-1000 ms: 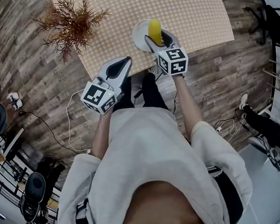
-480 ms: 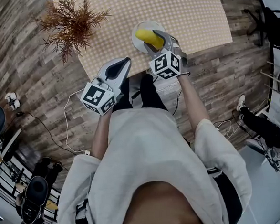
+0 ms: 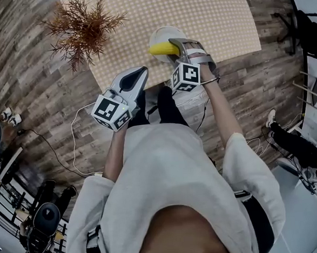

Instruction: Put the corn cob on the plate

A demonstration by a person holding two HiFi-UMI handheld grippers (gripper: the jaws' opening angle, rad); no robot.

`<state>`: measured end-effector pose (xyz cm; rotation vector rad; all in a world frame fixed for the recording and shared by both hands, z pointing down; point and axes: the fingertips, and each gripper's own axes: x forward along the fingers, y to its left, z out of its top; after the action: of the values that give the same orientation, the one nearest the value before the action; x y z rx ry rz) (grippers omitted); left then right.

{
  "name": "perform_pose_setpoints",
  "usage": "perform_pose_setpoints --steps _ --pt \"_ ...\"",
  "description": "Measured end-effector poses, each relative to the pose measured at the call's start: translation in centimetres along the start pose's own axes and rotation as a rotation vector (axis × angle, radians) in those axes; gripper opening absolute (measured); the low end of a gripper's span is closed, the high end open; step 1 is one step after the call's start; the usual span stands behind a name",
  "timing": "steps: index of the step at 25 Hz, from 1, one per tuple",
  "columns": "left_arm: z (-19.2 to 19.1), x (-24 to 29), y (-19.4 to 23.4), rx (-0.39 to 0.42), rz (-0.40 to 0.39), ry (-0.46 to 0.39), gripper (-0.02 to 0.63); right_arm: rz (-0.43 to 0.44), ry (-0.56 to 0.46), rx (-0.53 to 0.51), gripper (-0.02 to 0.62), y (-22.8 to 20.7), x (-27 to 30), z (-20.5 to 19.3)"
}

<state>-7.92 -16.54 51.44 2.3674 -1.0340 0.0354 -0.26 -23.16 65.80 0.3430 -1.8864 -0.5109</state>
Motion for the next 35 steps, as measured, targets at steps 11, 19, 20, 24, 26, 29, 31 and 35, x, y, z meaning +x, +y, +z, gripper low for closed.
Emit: perform_pose_setpoints --steps 11,19,20,24,26,29,31,35 --pt "0.0 -0.8 0.6 -0.017 0.018 -0.013 0.009 0.167 0.083 -0.060 0.250 0.4 1.7 -0.4" --pt "0.5 -1.1 0.9 -0.023 0.029 -0.028 0.009 0.331 0.128 -0.059 0.252 0.3 2.2 -0.1" --pt "0.4 -1.2 1.1 -0.024 0.031 -0.030 0.009 0.346 0.134 -0.060 0.252 0.3 2.3 -0.1" --pt "0.8 -1.4 1.6 -0.024 0.037 -0.037 0.009 0.389 0.156 -0.061 0.252 0.3 2.5 0.0" --pt "1.0 -1.5 1.8 -0.023 0.038 -0.040 0.009 0.396 0.159 -0.062 0.253 0.3 2.6 0.0" --pt "1.2 -1.5 1.8 -0.021 0.039 -0.043 0.009 0.397 0.160 -0.056 0.253 0.2 2.6 0.0" --pt "1.3 -1.6 1.7 -0.021 0.039 -0.046 0.009 0.391 0.156 -0.054 0.255 0.2 2.5 -0.1" --pt "1.3 -1.8 1.7 -0.019 0.037 -0.050 0.009 0.390 0.134 -0.042 0.325 0.1 2.4 0.0"
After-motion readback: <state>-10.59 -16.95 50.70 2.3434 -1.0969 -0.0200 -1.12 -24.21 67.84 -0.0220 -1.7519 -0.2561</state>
